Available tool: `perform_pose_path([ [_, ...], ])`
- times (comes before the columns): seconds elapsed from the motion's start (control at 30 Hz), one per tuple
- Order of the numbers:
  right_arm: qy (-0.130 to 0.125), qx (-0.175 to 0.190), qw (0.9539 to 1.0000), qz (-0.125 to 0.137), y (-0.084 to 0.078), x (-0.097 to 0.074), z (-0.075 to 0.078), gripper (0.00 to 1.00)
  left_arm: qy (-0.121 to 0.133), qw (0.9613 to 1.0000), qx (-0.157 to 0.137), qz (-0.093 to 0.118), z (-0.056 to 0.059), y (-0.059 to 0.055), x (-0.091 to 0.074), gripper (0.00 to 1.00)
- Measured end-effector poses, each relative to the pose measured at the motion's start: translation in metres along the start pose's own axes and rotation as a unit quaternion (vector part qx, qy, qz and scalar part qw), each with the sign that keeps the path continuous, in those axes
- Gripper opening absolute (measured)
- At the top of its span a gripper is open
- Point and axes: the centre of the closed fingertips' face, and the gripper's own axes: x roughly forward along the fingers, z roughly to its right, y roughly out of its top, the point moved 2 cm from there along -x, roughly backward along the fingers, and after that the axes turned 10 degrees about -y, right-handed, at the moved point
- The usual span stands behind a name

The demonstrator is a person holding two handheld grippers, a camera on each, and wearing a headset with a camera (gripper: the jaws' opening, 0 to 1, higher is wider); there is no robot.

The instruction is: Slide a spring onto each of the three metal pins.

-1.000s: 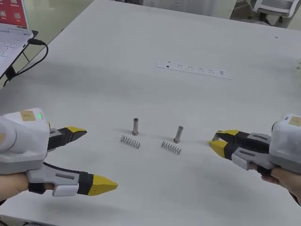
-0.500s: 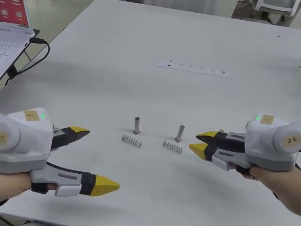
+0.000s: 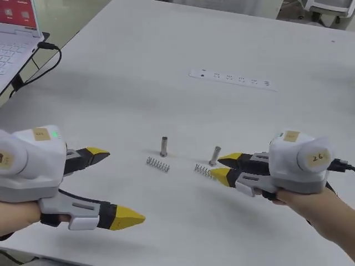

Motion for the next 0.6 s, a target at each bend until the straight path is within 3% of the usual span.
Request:
perform_pose_path([
  [0.23, 0.005, -0.007, 0.9996, -0.028, -0.013, 0.015, -0.001, 0.16, -0.001, 1.0000, -0.001, -0.001, 0.000, -0.001, -0.001, 0.92],
  [0.6, 0.007, -0.007, 0.9987, -0.049, -0.023, 0.026, 0.003, 0.14, 0.001, 1.0000, -0.004, -0.003, -0.001, -0.004, -0.002, 0.92],
])
